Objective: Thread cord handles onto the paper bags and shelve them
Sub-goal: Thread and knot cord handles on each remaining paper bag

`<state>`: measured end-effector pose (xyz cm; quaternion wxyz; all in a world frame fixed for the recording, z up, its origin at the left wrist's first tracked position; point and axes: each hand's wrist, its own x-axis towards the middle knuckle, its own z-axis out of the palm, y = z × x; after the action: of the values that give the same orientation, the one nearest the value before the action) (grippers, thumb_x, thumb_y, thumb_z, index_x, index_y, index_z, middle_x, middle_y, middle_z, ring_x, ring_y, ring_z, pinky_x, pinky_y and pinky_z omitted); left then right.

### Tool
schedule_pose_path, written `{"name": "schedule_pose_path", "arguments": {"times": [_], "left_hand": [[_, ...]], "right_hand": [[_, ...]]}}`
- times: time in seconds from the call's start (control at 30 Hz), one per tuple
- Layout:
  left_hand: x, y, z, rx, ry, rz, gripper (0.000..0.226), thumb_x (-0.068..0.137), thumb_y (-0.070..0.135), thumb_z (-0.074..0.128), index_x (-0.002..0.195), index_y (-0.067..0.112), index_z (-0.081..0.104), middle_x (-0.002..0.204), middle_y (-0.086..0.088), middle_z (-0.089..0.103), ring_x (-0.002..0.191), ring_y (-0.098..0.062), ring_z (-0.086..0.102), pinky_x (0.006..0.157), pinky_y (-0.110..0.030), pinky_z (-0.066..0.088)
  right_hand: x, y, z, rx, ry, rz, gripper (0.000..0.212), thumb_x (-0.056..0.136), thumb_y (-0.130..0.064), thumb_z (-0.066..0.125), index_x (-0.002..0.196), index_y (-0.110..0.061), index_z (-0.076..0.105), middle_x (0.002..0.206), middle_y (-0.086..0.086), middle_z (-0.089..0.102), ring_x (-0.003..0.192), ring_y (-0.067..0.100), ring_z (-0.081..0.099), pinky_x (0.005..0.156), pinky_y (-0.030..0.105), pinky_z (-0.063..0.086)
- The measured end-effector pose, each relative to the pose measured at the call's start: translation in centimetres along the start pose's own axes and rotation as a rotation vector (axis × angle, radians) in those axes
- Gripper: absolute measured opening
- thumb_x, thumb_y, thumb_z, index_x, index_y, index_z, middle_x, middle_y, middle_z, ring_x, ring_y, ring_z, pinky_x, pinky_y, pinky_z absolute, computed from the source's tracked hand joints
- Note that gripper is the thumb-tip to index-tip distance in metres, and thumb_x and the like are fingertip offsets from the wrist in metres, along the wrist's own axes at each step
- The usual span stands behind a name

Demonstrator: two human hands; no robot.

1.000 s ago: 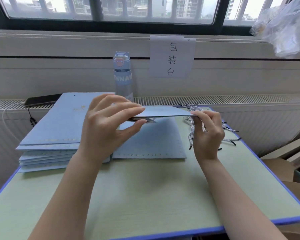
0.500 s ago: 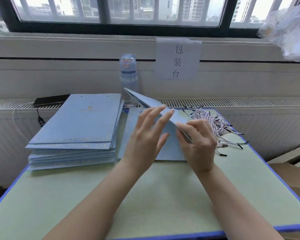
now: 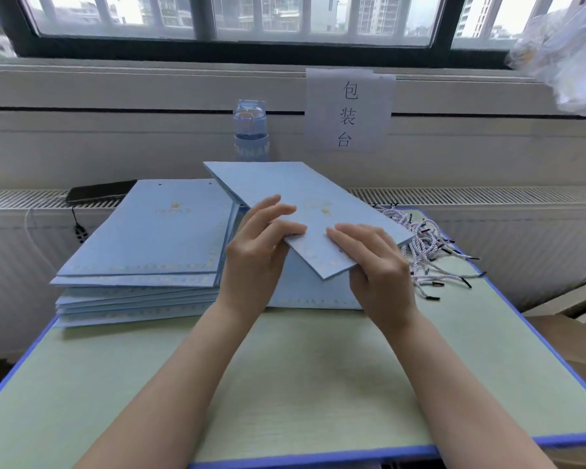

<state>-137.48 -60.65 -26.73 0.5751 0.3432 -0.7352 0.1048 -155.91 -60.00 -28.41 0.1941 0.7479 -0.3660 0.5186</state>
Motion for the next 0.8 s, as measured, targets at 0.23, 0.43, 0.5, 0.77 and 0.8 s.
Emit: {"name": "schedule_pose_path", "arguments": {"times": [0.23, 0.43, 0.5, 0.77, 0.8], "left_hand": [[-0.2, 0.4, 0.4, -0.011, -0.082, 0.132, 0.023, 0.081, 0.023, 0.072, 0.092, 0.002, 0.072, 0.099, -0.009, 0.07, 0.102, -0.026, 0.061, 0.091, -0.033, 0.05], [-0.2, -0.2, 0.4, -0.122, -0.361, 0.064, 0.03, 0.079, 0.035, 0.07, 0.092, 0.008, 0.071, 0.102, -0.005, 0.068, 0.104, -0.017, 0.056, 0.093, -0.023, 0.045], [-0.1, -0.8, 0.1, -0.145, -0.481, -0.05, 0.034, 0.079, 0.042, 0.066, 0.095, 0.012, 0.07, 0.108, -0.001, 0.067, 0.11, -0.012, 0.053, 0.096, -0.019, 0.04], [0.1, -1.7, -1.5, -0.009, -0.792, -0.359, 0.05, 0.077, 0.042, 0.074, 0.122, 0.021, 0.064, 0.128, 0.006, 0.061, 0.123, -0.01, 0.05, 0.103, -0.026, 0.037], [0.2, -1.8, -1.7, 0.012, -0.786, -0.381, 0.045, 0.078, 0.041, 0.073, 0.119, 0.023, 0.066, 0.126, 0.007, 0.062, 0.121, -0.011, 0.052, 0.102, -0.029, 0.039]], "right_hand": [[-0.2, -0.2, 0.3, -0.228, 0.072, 0.083, 0.038, 0.08, 0.005, 0.053, 0.106, -0.013, 0.072, 0.098, 0.001, 0.071, 0.087, 0.023, 0.056, 0.068, 0.035, 0.044], [-1.0, -0.1, 1.4, -0.202, -0.052, 0.018, 0.034, 0.078, 0.0, 0.062, 0.105, -0.016, 0.073, 0.093, -0.002, 0.07, 0.081, 0.022, 0.051, 0.065, 0.034, 0.045], [-1.3, -0.1, 1.8, -0.146, -0.129, -0.017, 0.035, 0.075, 0.002, 0.065, 0.104, -0.016, 0.073, 0.09, -0.001, 0.07, 0.079, 0.023, 0.051, 0.064, 0.034, 0.047], [-0.9, -0.7, 1.8, -0.149, -0.302, 0.038, 0.022, 0.07, -0.019, 0.062, 0.087, -0.016, 0.075, 0.086, -0.002, 0.071, 0.076, 0.027, 0.063, 0.066, 0.034, 0.048], [-0.9, -0.5, 1.7, -0.145, -0.345, 0.096, 0.024, 0.068, -0.02, 0.063, 0.088, -0.018, 0.075, 0.087, -0.002, 0.071, 0.077, 0.028, 0.063, 0.068, 0.036, 0.048]]}}
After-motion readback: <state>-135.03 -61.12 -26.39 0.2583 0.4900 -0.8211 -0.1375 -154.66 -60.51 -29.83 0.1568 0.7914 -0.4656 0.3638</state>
